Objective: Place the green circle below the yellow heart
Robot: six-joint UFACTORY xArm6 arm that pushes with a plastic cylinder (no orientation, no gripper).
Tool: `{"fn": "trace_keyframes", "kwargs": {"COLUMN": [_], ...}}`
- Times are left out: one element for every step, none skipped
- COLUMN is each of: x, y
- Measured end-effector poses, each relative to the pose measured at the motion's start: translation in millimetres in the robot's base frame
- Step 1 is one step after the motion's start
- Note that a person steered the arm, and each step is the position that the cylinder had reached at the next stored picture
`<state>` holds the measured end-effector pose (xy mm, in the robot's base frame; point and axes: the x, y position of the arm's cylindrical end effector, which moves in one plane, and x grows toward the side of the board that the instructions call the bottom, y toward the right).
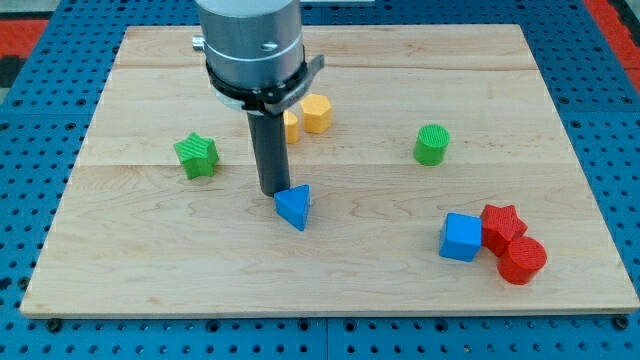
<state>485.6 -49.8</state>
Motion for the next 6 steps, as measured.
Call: {"fn": "trace_keyframes", "kwargs": {"x": [2,24,22,15,-10,-25], "y": [-59,35,157,133,126,230]}}
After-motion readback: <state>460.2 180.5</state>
